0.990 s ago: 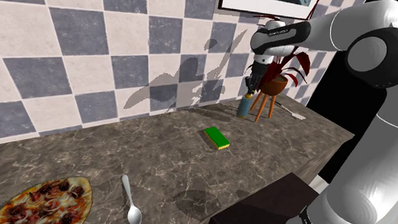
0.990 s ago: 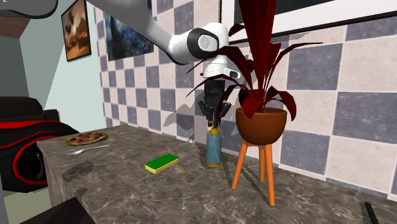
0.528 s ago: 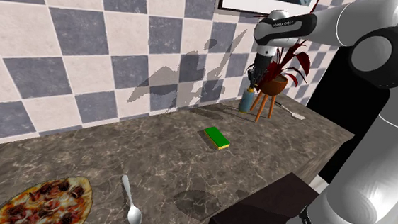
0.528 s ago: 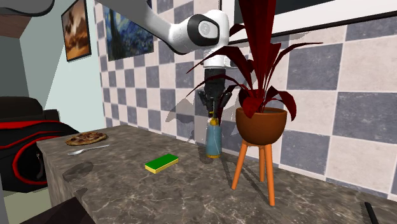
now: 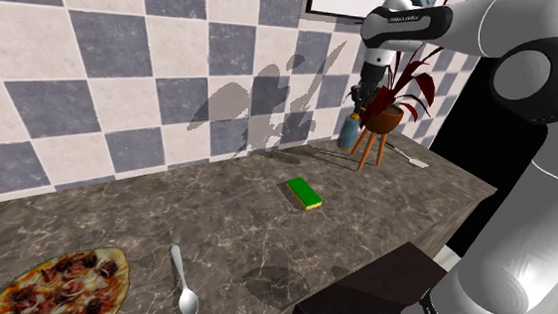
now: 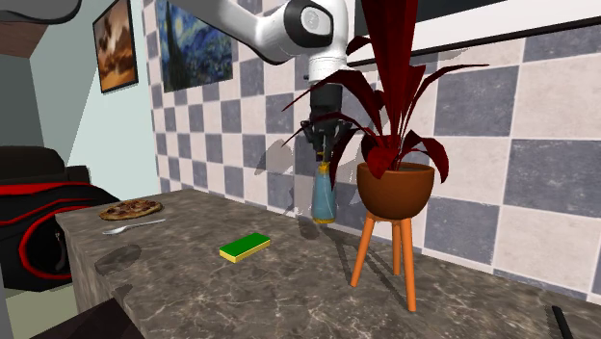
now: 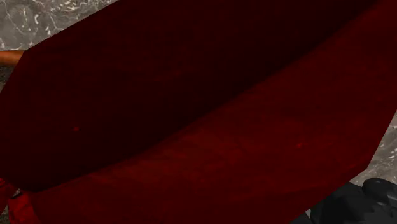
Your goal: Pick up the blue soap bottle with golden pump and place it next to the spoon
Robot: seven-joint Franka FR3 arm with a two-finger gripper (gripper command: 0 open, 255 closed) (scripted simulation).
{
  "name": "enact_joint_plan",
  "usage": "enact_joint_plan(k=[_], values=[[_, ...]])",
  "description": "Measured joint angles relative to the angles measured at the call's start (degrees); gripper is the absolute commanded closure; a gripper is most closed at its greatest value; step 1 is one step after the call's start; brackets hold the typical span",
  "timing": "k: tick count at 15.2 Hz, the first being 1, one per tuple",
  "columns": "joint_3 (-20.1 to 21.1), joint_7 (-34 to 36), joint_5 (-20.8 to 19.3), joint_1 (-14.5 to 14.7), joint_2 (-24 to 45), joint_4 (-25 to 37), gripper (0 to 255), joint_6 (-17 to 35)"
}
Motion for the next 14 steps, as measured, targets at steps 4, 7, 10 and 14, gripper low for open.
enact_joint_plan(k=[4,7,10,14], values=[[-0.1,0.0,0.0,-0.1,0.1,3.2,255,-3.1],[-0.1,0.1,0.2,-0.1,0.6,6.1,255,-5.5],[-0.1,0.1,0.3,-0.3,1.0,8.9,255,-8.0],[-0.2,0.0,0.6,-0.5,1.9,13.1,255,-11.4]])
